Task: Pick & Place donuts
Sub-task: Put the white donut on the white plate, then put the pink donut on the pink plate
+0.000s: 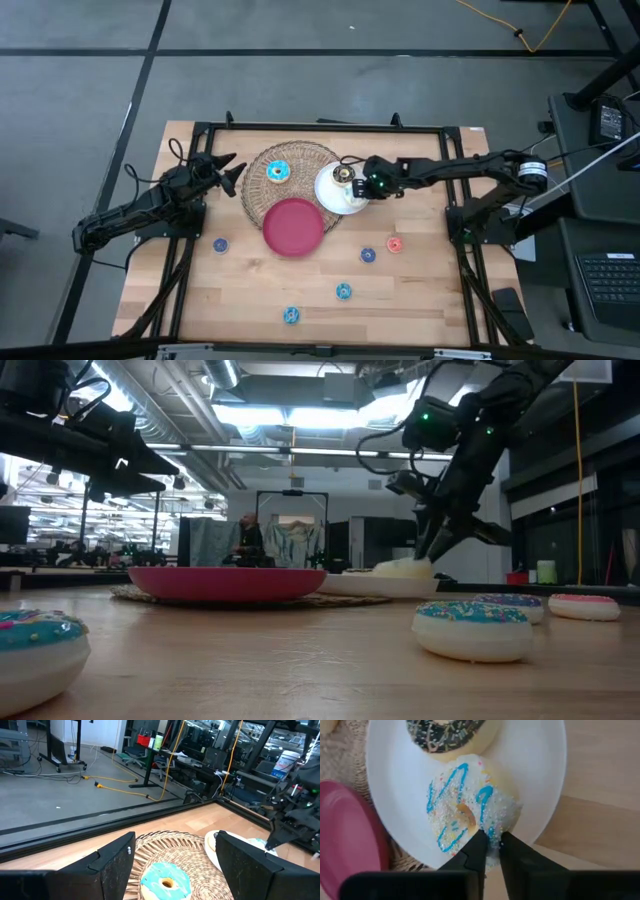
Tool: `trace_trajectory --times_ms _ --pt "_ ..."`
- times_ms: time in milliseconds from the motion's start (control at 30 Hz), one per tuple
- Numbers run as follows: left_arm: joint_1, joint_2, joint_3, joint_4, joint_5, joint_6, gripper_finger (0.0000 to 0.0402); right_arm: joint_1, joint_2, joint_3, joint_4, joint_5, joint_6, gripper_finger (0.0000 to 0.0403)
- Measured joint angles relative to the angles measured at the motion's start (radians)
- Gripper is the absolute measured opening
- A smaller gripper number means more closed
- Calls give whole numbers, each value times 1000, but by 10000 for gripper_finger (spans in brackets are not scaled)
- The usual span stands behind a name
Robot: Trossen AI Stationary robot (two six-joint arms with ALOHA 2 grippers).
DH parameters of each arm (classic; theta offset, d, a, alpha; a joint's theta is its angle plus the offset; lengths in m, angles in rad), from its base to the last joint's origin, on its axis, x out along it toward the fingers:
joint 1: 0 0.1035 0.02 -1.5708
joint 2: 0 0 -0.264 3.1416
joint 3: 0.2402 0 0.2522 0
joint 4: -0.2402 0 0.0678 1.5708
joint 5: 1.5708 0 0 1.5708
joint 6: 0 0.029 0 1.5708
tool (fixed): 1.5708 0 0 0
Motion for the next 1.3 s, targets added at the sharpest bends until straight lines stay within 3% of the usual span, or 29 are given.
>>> trace_trajectory --times_ms 633,1300 --pt "0 0 0 0 0 0 267 0 -12 0 -20 13 0 229" --pt "0 0 0 0 0 0 267 13 -201 1 -32 52 -135 243"
